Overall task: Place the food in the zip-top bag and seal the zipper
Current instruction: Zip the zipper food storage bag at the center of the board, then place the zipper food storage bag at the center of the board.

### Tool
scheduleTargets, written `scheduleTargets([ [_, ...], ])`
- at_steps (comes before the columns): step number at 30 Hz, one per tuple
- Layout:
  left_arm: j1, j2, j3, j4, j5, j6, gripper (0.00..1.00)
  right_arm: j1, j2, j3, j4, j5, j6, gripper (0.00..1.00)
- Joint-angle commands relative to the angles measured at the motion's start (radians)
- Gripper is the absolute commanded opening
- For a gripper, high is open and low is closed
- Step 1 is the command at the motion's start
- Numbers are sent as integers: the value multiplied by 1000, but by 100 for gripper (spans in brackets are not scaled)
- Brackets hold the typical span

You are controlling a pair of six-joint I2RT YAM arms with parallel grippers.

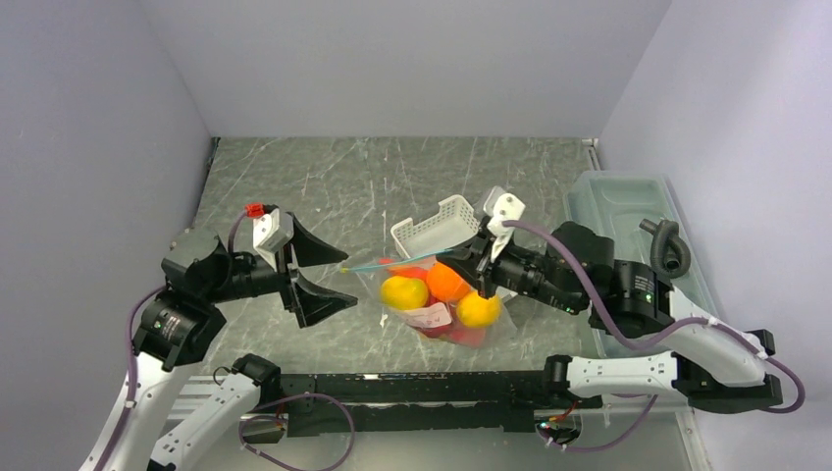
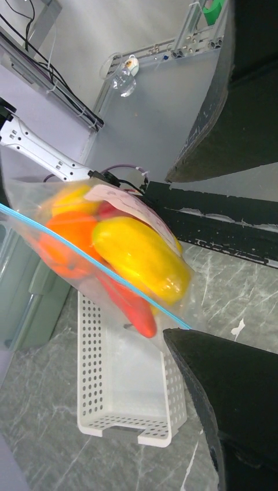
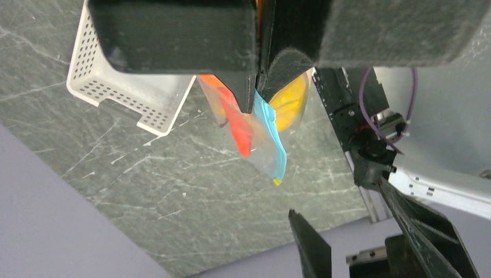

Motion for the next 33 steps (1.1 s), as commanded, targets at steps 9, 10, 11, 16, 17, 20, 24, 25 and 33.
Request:
scheduleTargets([
  [9,2,30,78,8,23,62,100,-2,72,44,59,-150,-5,0],
  [10,2,30,76,15,28,63,100,-2,81,44,62,-164,-4,0],
  [11,2,29,72,23,34,65,100,-2,91,47,64,-176,-2,0],
  [16,2,22,44,60,81,71,100,-2,137,66,70,-222,7,0],
  [17,2,19,34,71,94,71,100,-2,143,67,75,-252,9,0],
  [20,2,10,8,97,125,63,100,-2,161,71,90,-297,13,0],
  [24,2,5,-16,107,161,62,99,-2,182,84,115,-340,24,0],
  [25,2,4,-23,108,167,64,99,-2,187,90,120,-349,26,0],
  [33,2,5,-67,132,207,57,94,-5,250,165,112,-349,69,0],
])
